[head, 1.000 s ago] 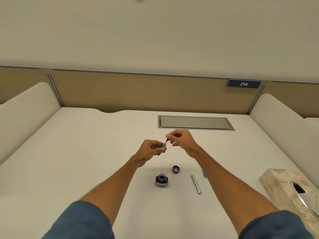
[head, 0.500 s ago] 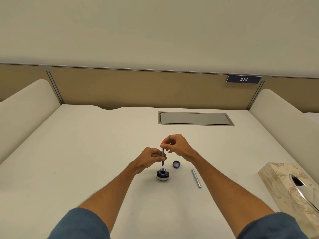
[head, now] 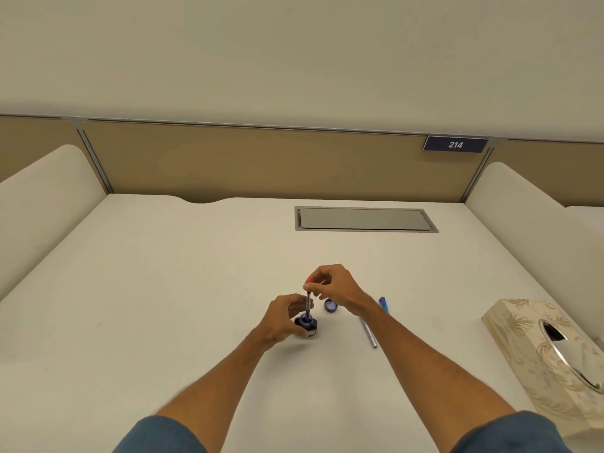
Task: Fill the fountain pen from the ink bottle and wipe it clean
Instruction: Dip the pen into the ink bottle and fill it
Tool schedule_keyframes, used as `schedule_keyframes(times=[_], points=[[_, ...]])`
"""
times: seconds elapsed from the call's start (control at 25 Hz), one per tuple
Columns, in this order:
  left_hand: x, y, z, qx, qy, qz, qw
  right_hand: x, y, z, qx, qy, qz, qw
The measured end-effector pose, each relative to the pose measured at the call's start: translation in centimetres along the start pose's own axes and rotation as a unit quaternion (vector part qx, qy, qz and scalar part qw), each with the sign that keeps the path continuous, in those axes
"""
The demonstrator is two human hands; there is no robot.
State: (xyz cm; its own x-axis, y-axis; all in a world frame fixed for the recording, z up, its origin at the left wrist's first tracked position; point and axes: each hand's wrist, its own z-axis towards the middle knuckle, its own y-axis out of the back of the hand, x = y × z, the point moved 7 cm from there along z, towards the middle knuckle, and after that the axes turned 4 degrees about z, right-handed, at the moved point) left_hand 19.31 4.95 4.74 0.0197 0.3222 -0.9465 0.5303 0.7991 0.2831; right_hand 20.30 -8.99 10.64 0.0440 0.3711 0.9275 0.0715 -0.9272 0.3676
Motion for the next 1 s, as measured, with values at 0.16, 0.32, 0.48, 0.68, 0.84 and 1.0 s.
schedule_keyframes(times=[0.16,0.32,0.48,0.68,0.84,1.0], points=[[0.5,-0.4,-0.3,-0.031,-0.013,0.02,0.999,-0.2,-0.2,-0.6,0.007,0.0,0.001,1.0],[0.4,-0.3,-0.3,-0.057,-0.015,0.011,0.998,-0.4,-0.4,-0.8,0.009,0.0,-0.007,1.0],[0.0,0.0,0.1,-0.049,-0.018,0.011,0.999,-0.5,-0.5,-0.8,0.01,0.002,-0.025,1.0],[-0.6,0.1,-0.1,-0.048,-0.023,-0.013,0.998,-0.5,-0.3,-0.7,0.009,0.004,-0.027,1.0],[-0.7,0.0,-0.3,-0.069,-0.01,-0.05,0.996,-0.5,-0.2,-0.9,0.009,0.005,-0.036,0.999],[-0.4,-0.2,-0.5,-0.08,-0.006,-0.062,0.995,-0.7,-0.3,-0.9,0.008,0.004,-0.04,0.999]])
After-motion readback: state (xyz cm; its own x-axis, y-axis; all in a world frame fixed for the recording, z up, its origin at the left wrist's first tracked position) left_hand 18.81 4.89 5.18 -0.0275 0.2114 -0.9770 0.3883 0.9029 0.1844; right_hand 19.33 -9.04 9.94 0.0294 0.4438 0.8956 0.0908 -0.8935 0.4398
